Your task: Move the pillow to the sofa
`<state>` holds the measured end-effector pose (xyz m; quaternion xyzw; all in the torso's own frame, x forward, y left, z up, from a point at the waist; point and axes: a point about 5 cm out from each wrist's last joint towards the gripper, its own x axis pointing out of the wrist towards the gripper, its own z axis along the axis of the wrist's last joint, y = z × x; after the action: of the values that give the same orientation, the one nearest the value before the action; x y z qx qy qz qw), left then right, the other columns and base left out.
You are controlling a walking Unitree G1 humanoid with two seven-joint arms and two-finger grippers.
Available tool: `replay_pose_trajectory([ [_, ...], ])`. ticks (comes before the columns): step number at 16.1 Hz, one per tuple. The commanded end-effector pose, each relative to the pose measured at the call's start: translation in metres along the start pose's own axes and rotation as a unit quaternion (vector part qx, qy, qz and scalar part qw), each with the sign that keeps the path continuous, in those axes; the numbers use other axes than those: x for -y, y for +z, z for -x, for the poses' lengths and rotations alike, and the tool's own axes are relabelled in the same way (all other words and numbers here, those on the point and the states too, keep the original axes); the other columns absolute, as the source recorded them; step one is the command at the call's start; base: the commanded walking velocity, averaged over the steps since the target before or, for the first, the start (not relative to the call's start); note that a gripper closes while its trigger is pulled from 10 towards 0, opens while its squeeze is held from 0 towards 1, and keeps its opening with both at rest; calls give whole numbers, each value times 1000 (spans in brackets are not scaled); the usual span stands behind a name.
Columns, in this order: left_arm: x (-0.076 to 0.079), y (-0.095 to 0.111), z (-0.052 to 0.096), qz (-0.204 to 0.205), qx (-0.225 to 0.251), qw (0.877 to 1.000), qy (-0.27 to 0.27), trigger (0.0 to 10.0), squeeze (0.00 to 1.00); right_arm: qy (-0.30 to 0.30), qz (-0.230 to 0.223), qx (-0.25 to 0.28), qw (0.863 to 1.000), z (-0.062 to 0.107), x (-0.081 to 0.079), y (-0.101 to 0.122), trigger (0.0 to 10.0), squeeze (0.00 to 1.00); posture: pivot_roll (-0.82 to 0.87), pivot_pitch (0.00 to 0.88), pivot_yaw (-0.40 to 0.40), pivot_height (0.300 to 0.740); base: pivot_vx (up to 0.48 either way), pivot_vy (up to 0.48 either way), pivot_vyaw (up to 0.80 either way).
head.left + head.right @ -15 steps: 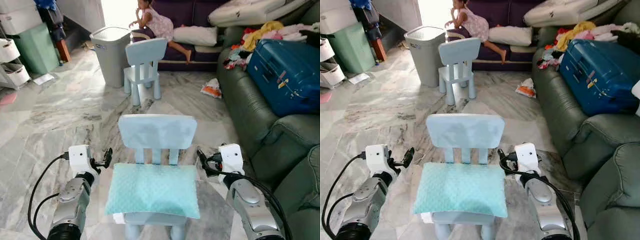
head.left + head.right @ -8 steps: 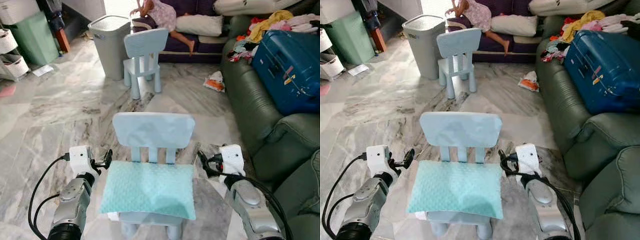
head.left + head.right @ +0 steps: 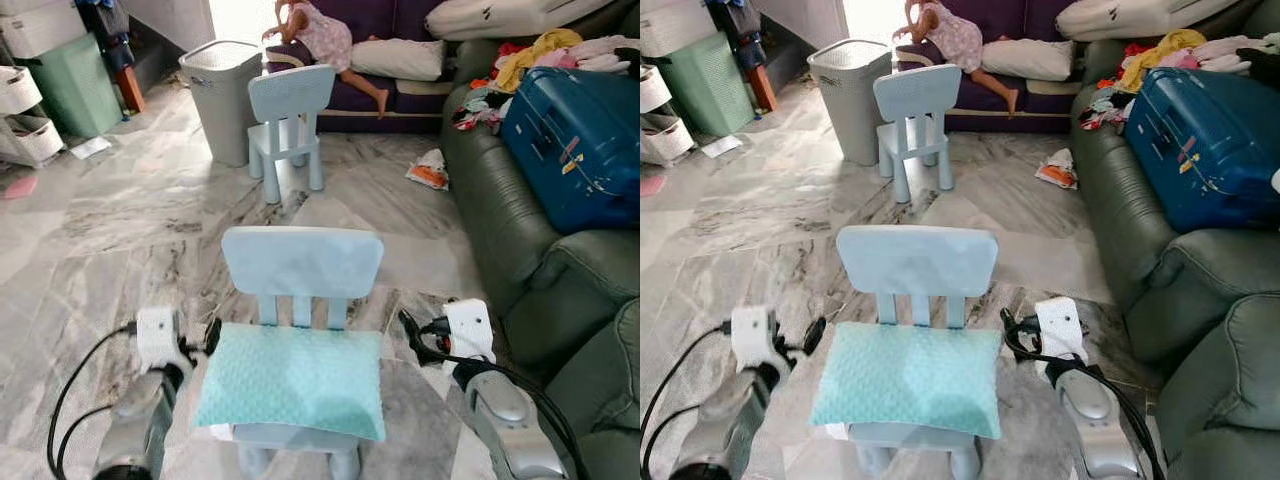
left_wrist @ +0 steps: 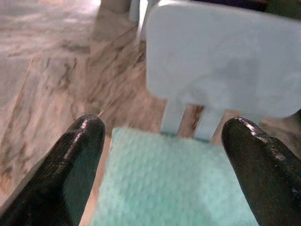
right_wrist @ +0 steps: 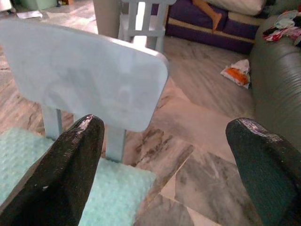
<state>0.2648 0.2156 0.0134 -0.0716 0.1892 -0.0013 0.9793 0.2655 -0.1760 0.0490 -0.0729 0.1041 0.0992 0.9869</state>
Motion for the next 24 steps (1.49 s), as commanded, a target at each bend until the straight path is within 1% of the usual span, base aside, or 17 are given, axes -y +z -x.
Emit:
replay_pose_trajectory([
  [1, -4, -1, 2, -12, -8, 1000, 2, 10000, 0, 0, -7, 9, 1000, 0, 0, 5, 10000, 0, -107, 0, 21, 740, 0, 0, 0],
  [5, -6, -6, 8, -20, -17, 1000, -2, 10000, 0, 4, -11, 6, 1000, 3, -5, 4, 10000, 0, -99, 0, 25, 740, 0, 0, 0],
  [10, -6, -14, 15, -33, -32, 999, -12, 10000, 0, 2, -15, -5, 1000, 9, -6, -1, 10000, 0, -101, 0, 34, 740, 0, 0, 0],
  [13, -5, -13, 16, -35, -32, 999, -14, 10000, 0, 3, -17, -13, 1000, 13, -8, -4, 10000, 0, -103, 0, 34, 740, 0, 0, 0],
  [24, 2, -12, 15, -35, -31, 999, -17, 10000, 0, 2, -16, -19, 1000, 13, -3, -3, 10000, 0, -111, 0, 25, 740, 0, 0, 0],
])
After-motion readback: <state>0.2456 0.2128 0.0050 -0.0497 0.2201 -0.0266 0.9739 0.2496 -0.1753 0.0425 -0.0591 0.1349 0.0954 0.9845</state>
